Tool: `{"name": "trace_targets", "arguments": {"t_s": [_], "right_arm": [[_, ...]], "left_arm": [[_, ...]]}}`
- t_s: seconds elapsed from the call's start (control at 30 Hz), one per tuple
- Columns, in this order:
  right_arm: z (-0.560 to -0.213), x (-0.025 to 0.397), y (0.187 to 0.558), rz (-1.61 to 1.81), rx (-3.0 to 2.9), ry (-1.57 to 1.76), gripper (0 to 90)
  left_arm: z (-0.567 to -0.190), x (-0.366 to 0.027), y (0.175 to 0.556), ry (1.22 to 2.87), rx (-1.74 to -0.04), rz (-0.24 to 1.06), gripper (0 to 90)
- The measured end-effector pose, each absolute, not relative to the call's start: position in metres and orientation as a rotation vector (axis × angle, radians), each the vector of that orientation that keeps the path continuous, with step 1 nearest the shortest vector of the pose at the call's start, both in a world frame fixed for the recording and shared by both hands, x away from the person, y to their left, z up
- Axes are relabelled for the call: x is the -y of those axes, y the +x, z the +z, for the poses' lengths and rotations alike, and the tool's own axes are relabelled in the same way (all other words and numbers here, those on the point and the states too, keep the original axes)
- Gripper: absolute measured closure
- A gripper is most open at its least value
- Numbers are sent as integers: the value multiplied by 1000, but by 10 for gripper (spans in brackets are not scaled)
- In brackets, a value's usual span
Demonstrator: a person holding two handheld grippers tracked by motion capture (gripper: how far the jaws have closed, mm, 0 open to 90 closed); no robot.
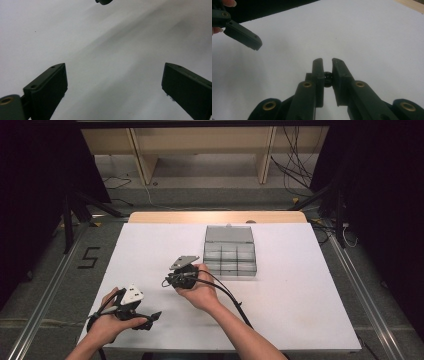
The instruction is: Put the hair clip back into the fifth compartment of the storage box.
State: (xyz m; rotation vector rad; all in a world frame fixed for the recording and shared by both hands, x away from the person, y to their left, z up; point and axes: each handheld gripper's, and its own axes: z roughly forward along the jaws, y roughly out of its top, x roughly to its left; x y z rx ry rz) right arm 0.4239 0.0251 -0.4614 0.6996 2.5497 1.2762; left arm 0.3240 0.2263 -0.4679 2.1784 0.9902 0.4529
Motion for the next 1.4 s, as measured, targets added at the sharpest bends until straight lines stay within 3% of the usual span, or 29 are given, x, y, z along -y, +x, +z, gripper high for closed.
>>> {"name": "trace_targets", "arguments": {"t_s": [1.4], "right_arm": [[-460, -2, 425, 1267, -2522, 741, 813]], "left_arm": [[-468, -226, 324, 2181, -988, 454, 66]]}}
